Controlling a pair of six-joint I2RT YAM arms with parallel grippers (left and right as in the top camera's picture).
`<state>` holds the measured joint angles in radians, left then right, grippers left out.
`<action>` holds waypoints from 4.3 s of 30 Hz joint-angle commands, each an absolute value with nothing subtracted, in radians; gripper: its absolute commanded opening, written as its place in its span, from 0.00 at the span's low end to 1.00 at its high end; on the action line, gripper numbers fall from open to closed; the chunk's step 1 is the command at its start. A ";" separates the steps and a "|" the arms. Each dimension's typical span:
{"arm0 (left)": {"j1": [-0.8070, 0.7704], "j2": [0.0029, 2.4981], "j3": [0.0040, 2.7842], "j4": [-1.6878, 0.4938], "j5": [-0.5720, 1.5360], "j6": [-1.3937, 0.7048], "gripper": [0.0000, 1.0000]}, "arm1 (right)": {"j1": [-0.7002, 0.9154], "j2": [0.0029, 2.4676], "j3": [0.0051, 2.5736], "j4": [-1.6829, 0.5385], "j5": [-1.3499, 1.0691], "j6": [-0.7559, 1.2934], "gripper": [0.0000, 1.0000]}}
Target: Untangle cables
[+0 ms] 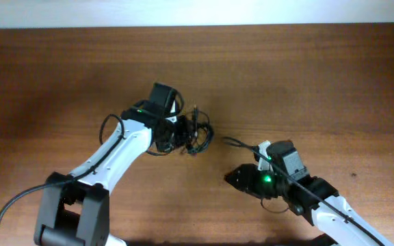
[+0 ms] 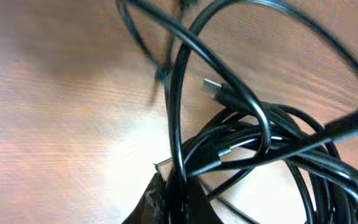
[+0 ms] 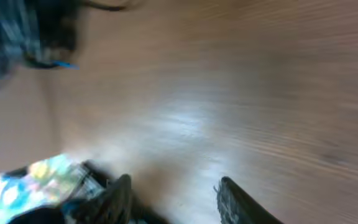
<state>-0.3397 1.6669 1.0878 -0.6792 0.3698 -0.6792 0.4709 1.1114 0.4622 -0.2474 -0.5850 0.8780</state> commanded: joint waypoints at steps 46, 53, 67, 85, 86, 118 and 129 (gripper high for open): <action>-0.305 1.645 1.094 -0.522 0.897 -0.028 0.09 | 0.496 1.309 0.472 0.021 -0.343 0.784 0.04; -0.305 1.645 1.094 -0.628 0.344 -0.138 0.77 | 0.497 1.309 0.472 -0.021 -0.464 0.763 0.29; -0.622 1.657 1.093 -0.623 0.328 -1.175 0.99 | 0.140 1.176 1.153 -1.090 -0.033 0.606 0.99; -0.539 1.602 1.110 -0.637 0.041 -0.904 0.00 | 0.111 1.235 1.114 -1.223 0.010 0.572 0.90; -0.469 1.510 1.110 -0.616 0.201 -0.758 0.00 | 0.111 1.248 1.109 -1.223 0.000 0.571 0.86; -0.388 1.393 1.110 -0.424 0.524 -0.417 0.00 | 0.228 1.397 1.144 -0.798 -0.372 0.449 0.04; -0.500 1.393 1.091 -0.515 0.054 -0.417 0.00 | 0.203 1.126 1.227 -0.480 -0.971 0.265 0.04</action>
<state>-0.4793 1.4044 1.1015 -0.4461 0.3588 -0.4191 0.2230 1.1492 1.2060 -0.5426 -0.9096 0.3031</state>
